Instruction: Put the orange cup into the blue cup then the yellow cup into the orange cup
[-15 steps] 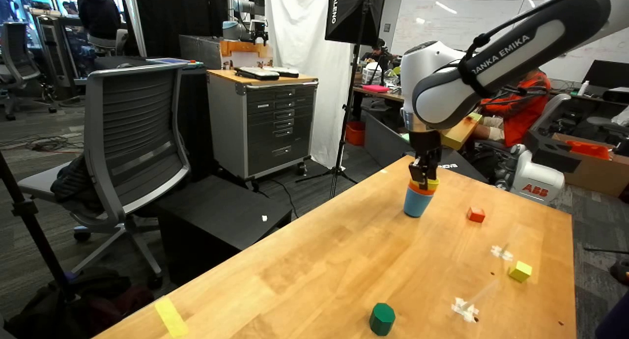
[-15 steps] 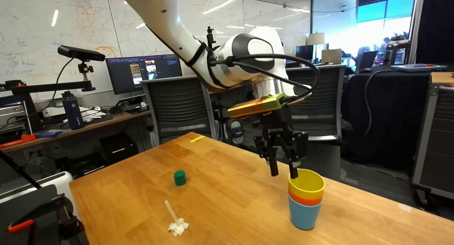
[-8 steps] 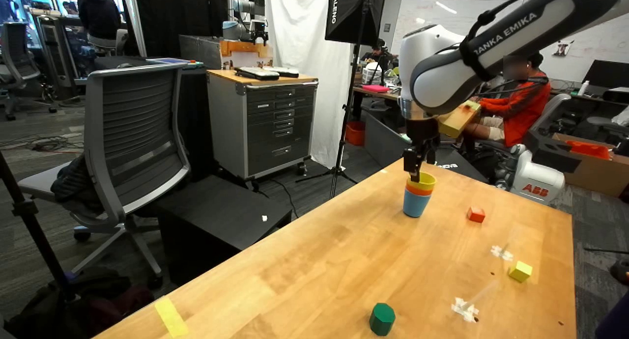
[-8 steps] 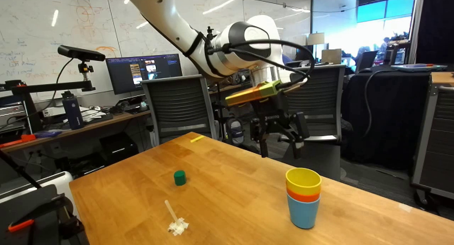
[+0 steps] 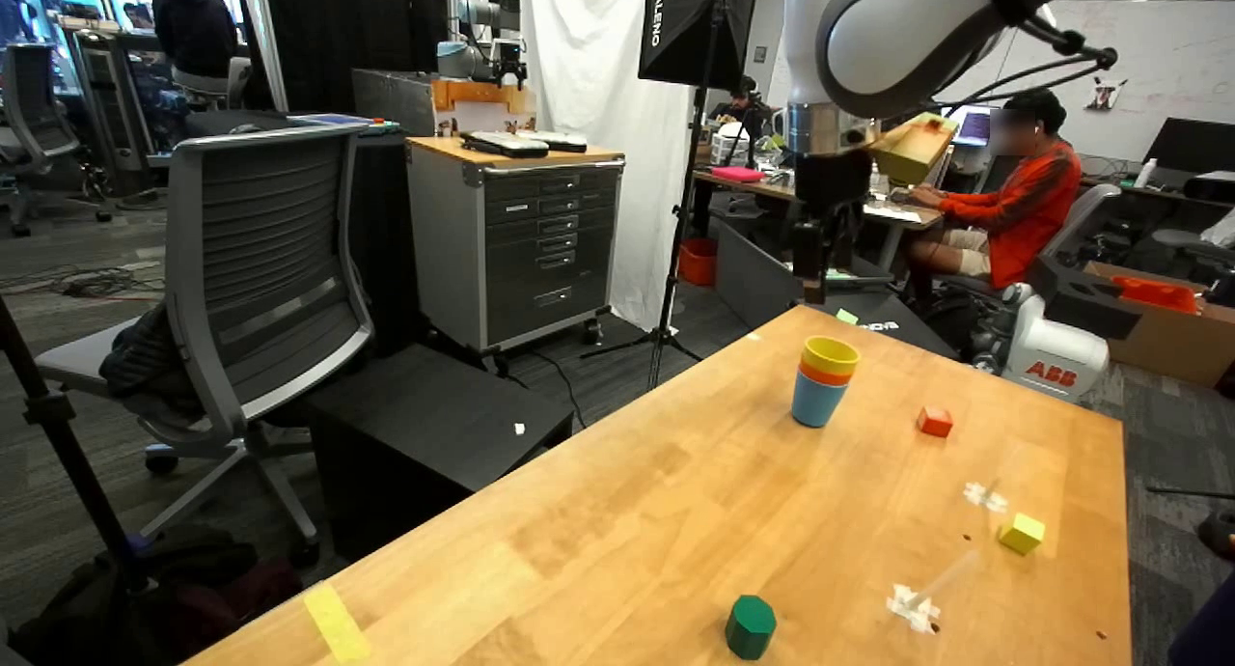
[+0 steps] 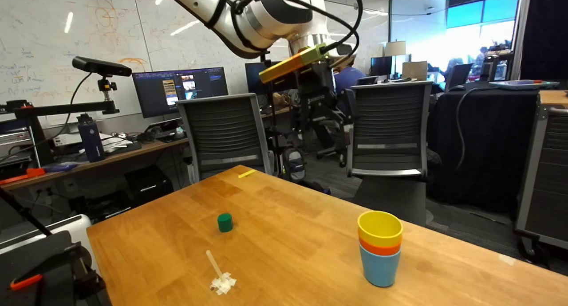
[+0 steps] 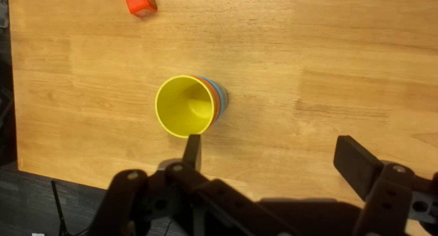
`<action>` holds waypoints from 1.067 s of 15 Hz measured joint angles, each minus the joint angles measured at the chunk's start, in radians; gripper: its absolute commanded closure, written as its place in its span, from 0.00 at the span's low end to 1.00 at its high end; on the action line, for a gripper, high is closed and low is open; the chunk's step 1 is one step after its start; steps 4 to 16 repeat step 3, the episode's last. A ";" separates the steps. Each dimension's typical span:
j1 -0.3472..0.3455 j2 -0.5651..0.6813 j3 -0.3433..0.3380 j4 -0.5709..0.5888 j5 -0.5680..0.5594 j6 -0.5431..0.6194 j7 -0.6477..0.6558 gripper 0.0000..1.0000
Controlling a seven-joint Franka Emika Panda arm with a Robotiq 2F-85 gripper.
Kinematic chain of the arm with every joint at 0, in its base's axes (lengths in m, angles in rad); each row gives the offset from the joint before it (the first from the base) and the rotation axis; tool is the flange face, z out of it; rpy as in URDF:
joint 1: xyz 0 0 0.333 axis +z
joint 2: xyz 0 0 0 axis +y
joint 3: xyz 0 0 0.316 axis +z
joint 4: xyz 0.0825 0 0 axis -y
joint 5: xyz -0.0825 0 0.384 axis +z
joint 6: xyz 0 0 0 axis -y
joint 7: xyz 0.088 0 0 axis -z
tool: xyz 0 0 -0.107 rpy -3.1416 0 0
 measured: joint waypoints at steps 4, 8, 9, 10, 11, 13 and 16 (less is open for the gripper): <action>0.013 -0.051 0.011 -0.038 0.000 -0.011 -0.010 0.00; 0.013 -0.051 0.011 -0.038 0.000 -0.011 -0.010 0.00; 0.013 -0.051 0.011 -0.038 0.000 -0.011 -0.010 0.00; 0.013 -0.051 0.011 -0.038 0.000 -0.011 -0.010 0.00; 0.013 -0.051 0.011 -0.038 0.000 -0.011 -0.010 0.00; 0.013 -0.051 0.011 -0.038 0.000 -0.011 -0.010 0.00; 0.013 -0.051 0.011 -0.038 0.000 -0.011 -0.010 0.00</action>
